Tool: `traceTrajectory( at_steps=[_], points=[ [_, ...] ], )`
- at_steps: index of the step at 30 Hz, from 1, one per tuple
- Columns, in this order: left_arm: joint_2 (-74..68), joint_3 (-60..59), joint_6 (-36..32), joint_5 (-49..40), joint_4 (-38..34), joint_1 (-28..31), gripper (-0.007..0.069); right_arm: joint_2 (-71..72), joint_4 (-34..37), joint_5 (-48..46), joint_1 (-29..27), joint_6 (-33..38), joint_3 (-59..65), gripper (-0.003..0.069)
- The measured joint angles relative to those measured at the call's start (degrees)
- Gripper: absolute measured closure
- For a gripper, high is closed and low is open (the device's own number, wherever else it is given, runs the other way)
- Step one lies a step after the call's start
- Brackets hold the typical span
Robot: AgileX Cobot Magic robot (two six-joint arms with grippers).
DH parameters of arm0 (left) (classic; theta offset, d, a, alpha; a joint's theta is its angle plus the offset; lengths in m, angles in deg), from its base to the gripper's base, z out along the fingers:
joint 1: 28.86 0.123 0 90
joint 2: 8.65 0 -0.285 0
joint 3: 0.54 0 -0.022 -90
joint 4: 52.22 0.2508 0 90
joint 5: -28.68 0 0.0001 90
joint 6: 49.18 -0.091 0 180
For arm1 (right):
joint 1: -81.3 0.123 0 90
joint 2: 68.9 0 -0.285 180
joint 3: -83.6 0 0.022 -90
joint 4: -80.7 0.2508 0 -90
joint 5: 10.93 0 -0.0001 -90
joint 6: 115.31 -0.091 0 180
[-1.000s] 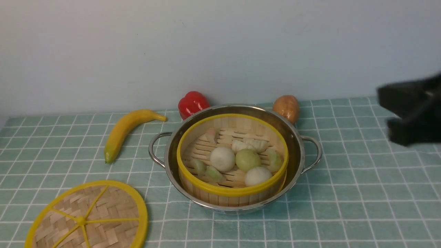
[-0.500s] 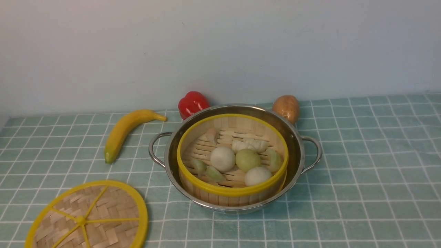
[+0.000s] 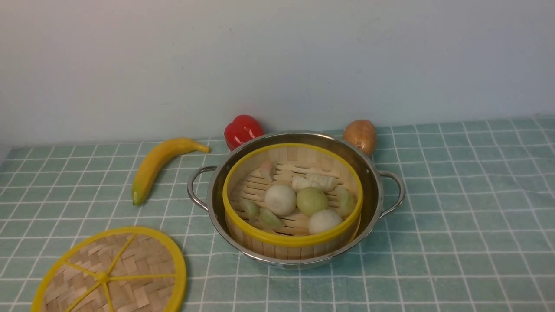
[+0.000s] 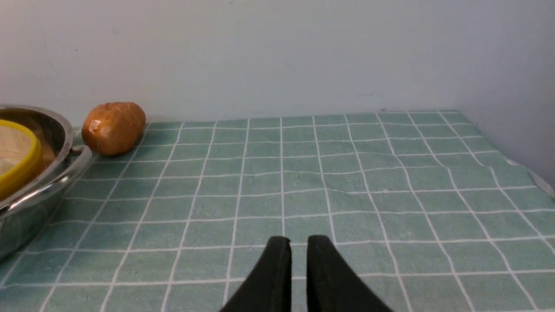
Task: Place the steamer in the pot on the blue tablecloth, and put the lid on the steamer.
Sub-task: 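Grasp the bamboo steamer lid lying on the table by its centre knob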
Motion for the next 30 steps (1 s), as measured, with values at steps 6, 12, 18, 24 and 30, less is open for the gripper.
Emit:
traceTrajectory(
  at_steps=[6,12,18,24,30],
  points=[
    [0.0,0.0,0.0,0.0,0.0,0.0,0.035,0.0,0.9,2.2,0.0,-0.2,0.0,0.0557],
    [0.0,0.0,0.0,0.0,0.0,0.0,0.035,0.1,4.1,6.9,0.0,-1.0,0.0,0.0544],
    [0.0,0.0,0.0,0.0,0.0,0.0,0.035,0.1,20.7,2.8,0.0,20.8,0.0,0.0529],
    [0.0,0.0,0.0,0.0,0.0,0.0,0.035,0.1,28.1,0.9,0.0,30.6,0.1,0.0513],
    [0.0,0.0,0.0,0.0,0.0,0.0,0.035,0.1,28.7,0.7,0.0,31.4,0.1,0.0495]
  ],
)
